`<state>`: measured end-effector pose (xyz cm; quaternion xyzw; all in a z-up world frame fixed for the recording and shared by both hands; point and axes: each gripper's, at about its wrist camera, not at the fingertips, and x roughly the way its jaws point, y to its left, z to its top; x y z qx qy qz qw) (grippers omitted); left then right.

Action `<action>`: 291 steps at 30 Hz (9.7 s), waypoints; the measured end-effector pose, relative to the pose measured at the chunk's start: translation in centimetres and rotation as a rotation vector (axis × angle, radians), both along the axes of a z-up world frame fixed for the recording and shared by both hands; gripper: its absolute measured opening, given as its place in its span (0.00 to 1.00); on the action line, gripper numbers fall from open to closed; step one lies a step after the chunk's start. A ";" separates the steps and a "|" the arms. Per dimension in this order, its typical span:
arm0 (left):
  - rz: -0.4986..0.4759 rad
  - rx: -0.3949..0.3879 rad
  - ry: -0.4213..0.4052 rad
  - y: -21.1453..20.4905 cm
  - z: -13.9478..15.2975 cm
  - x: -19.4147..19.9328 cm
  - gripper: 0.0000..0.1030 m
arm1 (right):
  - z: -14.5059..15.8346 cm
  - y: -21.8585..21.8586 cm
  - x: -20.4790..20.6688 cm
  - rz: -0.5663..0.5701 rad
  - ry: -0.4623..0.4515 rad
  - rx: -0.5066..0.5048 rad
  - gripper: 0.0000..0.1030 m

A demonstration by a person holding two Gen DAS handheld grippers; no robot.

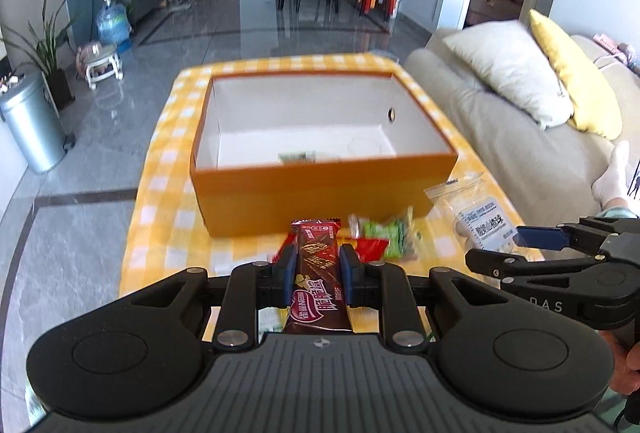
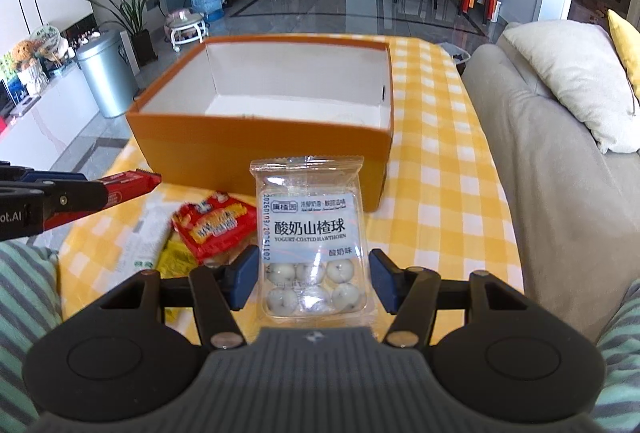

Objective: Organize snacks
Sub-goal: 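Carry both snacks into the orange box and open both tools, then move both tools back toward the snacks on the table, then grasp the green tube candy with the right tool while the left tool grasps the white packet, then carry the green candy and white packet up and over the orange box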

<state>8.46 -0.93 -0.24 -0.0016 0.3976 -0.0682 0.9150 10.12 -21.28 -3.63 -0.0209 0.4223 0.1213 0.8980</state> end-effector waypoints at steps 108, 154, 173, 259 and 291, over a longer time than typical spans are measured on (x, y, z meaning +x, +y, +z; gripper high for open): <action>0.046 0.180 -0.024 0.9 0.1 14.1 0.61 | 1.6 5.5 16.2 0.000 0.030 -0.060 0.69; 0.096 -0.022 0.237 1.7 -7.7 0.0 0.73 | -6.7 0.0 -0.6 -0.125 0.310 -0.016 0.69; 0.150 -0.057 0.297 3.5 -9.8 1.9 0.73 | -9.6 -1.6 1.7 -0.176 0.366 0.075 0.49; 0.063 -0.072 -0.053 1.3 2.2 6.1 0.52 | 2.8 -0.8 3.1 -0.036 0.042 0.162 0.19; 0.035 -0.023 0.196 0.4 -4.5 21.5 0.52 | -2.3 7.8 21.9 0.142 0.112 -0.191 0.19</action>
